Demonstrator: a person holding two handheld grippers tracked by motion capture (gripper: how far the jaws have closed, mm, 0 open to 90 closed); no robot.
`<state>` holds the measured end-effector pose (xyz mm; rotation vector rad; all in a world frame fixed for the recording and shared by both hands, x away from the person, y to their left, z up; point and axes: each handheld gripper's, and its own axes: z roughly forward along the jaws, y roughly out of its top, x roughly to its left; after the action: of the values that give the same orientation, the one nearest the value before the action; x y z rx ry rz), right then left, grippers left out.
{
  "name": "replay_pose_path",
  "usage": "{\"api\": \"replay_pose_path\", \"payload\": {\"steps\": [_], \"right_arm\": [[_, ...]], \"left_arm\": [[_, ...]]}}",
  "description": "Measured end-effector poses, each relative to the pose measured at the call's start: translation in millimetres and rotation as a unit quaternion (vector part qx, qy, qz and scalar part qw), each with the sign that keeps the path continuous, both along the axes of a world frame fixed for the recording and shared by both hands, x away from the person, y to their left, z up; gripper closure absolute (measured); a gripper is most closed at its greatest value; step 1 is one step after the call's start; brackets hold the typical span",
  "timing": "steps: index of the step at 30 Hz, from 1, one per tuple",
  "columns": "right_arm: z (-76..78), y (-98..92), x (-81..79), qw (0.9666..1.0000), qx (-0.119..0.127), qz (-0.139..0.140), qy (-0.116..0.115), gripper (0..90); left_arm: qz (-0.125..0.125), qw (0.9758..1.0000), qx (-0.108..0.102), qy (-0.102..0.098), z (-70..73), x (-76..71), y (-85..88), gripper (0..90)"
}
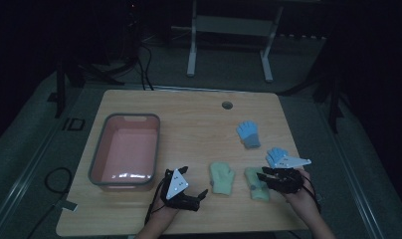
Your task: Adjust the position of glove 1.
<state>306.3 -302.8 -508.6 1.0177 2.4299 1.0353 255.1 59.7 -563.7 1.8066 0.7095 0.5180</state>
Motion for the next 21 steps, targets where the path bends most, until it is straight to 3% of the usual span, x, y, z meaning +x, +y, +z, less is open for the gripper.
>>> {"api": "replay_pose_path", "payload": {"steps": [6,9,12,14,16,21], "right_arm": [[-18.9,-2.4,-4.0,0.9994,0.010,-0.027,0.017,60.5],[-29.4,0.3,-6.6,0.9992,0.001,-0.028,0.030,60.6],[-36.1,3.3,-11.3,0.9991,-0.018,-0.036,0.012,65.5],[-37.1,5.7,-14.6,0.9988,-0.027,-0.041,0.005,77.0],[-37.5,8.8,-16.9,0.9984,-0.030,-0.048,0.001,82.1],[-34.5,13.0,-22.2,0.9957,-0.021,-0.090,-0.003,86.2]], "left_arm": [[0.000,1.0000,0.000,0.000,0.0,0.1,0.1,0.2],[0.000,1.0000,0.001,0.000,0.0,-0.1,-0.1,0.1],[0.001,1.0000,0.003,-0.001,0.0,-0.2,-0.2,0.1],[0.001,1.0000,0.004,-0.001,0.0,-0.3,-0.2,0.1],[0.001,1.0000,0.003,0.000,0.0,-0.2,-0.2,0.1],[0.002,1.0000,0.001,0.000,0.0,-0.1,0.1,0.2]]}}
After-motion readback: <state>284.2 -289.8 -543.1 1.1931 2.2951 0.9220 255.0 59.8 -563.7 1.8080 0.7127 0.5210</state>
